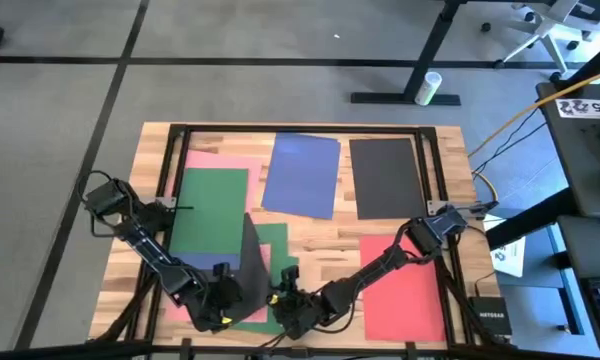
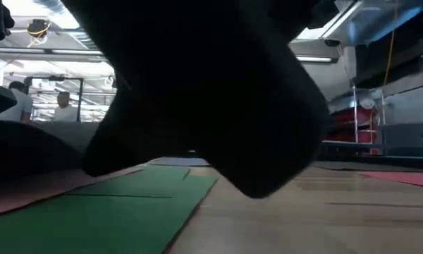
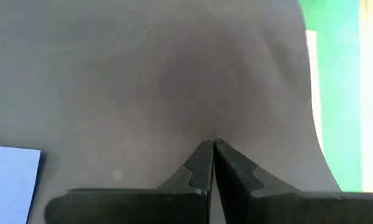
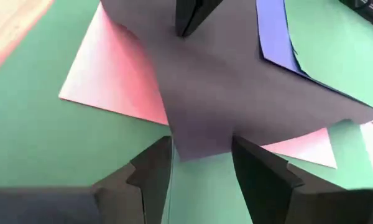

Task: Organize paper
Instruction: Stack the black paper on top of the other black papers on the table

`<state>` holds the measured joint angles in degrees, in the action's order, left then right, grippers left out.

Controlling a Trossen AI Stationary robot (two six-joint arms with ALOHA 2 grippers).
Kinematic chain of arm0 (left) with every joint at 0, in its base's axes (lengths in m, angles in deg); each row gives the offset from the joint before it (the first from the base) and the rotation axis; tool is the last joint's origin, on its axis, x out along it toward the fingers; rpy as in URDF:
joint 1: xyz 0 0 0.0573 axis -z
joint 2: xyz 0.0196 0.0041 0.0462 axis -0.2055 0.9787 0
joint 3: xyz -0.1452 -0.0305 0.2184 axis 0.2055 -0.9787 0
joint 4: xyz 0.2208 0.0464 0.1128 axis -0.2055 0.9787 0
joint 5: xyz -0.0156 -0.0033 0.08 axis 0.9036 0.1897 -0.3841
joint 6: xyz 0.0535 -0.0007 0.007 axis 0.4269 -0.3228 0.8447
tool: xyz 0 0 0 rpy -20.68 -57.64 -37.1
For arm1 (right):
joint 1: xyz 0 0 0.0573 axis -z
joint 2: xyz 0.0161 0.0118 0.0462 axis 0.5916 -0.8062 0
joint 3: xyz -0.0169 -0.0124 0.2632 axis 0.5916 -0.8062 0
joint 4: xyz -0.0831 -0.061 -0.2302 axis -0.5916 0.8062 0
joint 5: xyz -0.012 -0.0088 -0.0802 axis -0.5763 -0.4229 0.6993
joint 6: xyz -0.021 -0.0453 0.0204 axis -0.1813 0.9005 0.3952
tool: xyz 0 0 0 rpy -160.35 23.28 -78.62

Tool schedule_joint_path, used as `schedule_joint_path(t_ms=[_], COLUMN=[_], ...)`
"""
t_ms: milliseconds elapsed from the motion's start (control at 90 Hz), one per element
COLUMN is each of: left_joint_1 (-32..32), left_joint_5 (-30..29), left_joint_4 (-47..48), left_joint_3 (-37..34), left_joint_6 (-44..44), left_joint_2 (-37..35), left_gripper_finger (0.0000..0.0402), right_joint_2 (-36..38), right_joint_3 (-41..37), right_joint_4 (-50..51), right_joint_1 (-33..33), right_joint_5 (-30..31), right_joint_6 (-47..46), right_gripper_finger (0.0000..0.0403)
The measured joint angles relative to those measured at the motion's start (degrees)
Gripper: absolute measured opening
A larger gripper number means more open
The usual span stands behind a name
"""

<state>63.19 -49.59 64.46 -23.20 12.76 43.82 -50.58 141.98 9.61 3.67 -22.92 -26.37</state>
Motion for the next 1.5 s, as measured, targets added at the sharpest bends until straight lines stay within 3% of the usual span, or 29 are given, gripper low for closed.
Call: schedule_joint_path(t_ms=[422, 833, 1500], left_joint_1=[0.0, 0.0, 0.0], left_joint_5=[0.0, 0.0, 0.0], left_joint_4=[0.0, 0.0, 0.0], left_joint_3=[0.0, 0.0, 0.0], left_joint_6=[0.0, -0.4, -0.5], left_joint_2=[0.0, 0.0, 0.0], left_gripper_finger=[0.0, 0.0, 0.0], right_joint_2=[0.0, 0.0, 0.0], right_joint_3=[0.0, 0.0, 0.0], right_joint_4=[-7.5, -8.6, -9.1], right_joint_1=[-0.8, -0.8, -2.0], right_joint_5=[1.5, 9.3, 8.3], right_joint_6=[1.4, 1.5, 10.7], right_gripper_finger=[0.016, 0.016, 0.016])
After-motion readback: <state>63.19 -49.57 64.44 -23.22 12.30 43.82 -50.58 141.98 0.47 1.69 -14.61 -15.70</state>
